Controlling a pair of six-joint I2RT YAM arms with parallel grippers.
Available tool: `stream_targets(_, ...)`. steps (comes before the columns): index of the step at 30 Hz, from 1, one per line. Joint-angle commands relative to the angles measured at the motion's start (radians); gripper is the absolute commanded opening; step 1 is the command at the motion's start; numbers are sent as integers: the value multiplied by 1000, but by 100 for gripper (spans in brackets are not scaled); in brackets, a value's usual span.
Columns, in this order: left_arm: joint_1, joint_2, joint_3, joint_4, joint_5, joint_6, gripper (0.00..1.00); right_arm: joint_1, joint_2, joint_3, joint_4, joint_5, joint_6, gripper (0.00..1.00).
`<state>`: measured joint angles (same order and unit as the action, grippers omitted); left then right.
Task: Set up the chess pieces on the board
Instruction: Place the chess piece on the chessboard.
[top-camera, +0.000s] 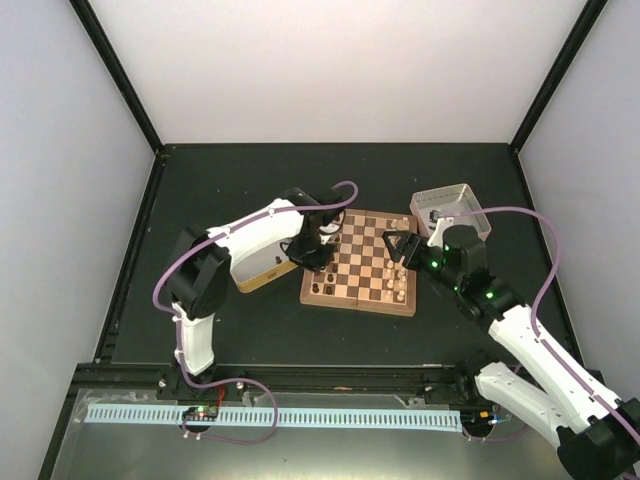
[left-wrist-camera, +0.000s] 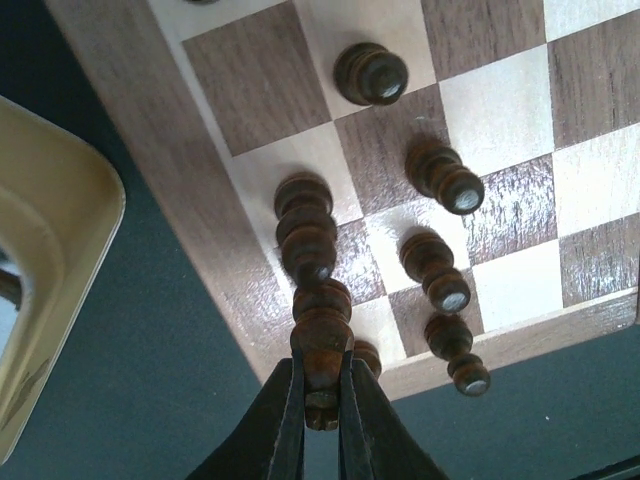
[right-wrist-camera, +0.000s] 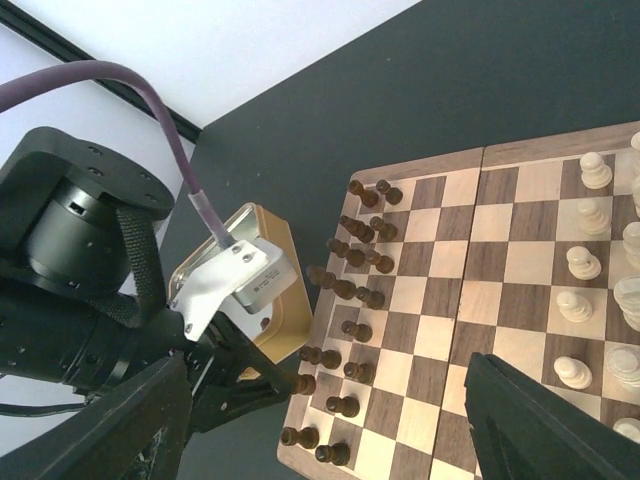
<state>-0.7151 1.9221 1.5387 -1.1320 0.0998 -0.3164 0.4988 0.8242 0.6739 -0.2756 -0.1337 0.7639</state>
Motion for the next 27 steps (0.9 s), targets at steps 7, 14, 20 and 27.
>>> stream_targets(7,-26,67,46,-23,6,28,4,-3,-11,-31,42,-2,-6,76)
stream_targets(14,-27,84,50,-26,-10,27,9,-4,-12,-31,44,-12,-6,76)
stream_targets(20,-28,81,52,-29,4,42,23,-3,-13,-33,44,-16,-4,76)
stream_targets(27,-25,15,69,-24,2,32,35,-3,-7,-17,32,-20,-5,76)
